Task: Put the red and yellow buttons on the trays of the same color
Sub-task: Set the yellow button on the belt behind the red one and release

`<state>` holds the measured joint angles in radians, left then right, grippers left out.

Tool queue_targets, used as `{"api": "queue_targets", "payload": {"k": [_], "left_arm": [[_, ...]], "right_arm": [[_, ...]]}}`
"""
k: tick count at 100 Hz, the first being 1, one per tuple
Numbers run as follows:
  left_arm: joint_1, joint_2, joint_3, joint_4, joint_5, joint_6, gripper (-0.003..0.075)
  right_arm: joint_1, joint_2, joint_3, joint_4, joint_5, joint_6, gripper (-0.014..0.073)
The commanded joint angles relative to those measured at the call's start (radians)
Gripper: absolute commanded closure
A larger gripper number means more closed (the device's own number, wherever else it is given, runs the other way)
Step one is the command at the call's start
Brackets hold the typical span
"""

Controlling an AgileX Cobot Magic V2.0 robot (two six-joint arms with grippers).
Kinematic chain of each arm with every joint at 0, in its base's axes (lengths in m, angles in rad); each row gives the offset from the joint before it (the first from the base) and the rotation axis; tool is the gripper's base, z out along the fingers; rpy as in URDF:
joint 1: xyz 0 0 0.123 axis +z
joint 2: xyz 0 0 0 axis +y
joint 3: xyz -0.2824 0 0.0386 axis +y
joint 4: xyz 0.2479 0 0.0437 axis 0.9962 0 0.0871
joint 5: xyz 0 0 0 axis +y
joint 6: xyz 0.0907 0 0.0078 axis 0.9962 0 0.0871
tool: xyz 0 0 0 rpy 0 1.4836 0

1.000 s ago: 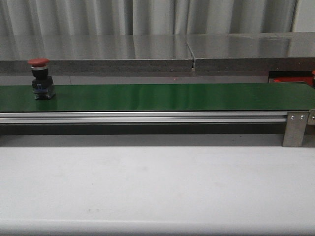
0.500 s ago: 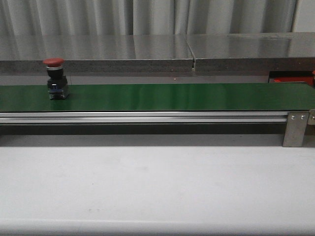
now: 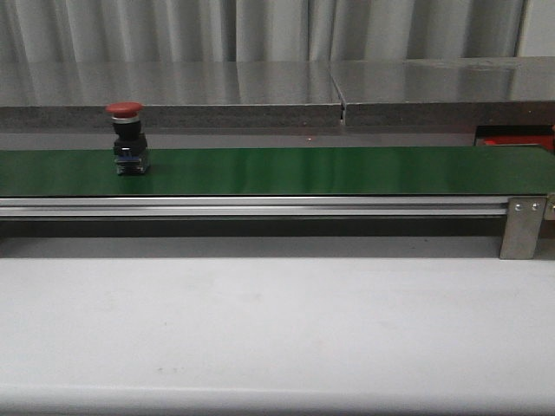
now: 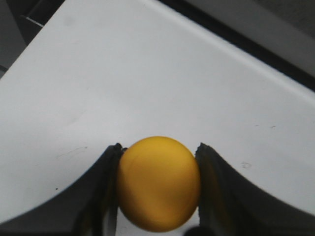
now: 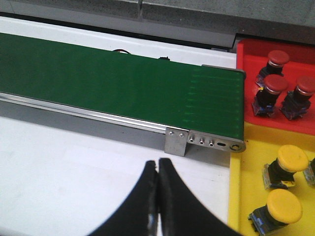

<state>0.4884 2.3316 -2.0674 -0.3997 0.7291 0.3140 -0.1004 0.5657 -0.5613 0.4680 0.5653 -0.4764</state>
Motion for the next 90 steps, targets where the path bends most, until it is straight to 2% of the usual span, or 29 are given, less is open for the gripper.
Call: {"api": "queue_targets", "payload": {"k": [1,20,37,66,90], "left_arm": [[0.000,-0.141,-0.041,-0.054,-0.009,-0.001,0.0739],[0.000,-0.264,-0.036,-0.099,0.084,-0.001,0.0739],[-0.015,-0.380,0.063,-0.117,0.085,0.004,0.0739],[-0.150,-0.548,0.412,-0.117,-0.111,0.061,0.0739],[-0.232,-0.560,0.587,-0.124,-0.232,0.061,0.0739]], "right_arm": [[0.002,0.000,-0.025,0.011,-0.058,-0.007,0.0711],[0.002,0.000,-0.025,0.011,-0.058,-0.007,0.0711],[0.002,0.000,-0.025,0.011,-0.058,-0.007,0.0711],[0.002,0.000,-0.025,0.011,-0.058,-0.007,0.0711],[0.002,0.000,-0.025,0.011,-0.058,-0.007,0.0711]]}}
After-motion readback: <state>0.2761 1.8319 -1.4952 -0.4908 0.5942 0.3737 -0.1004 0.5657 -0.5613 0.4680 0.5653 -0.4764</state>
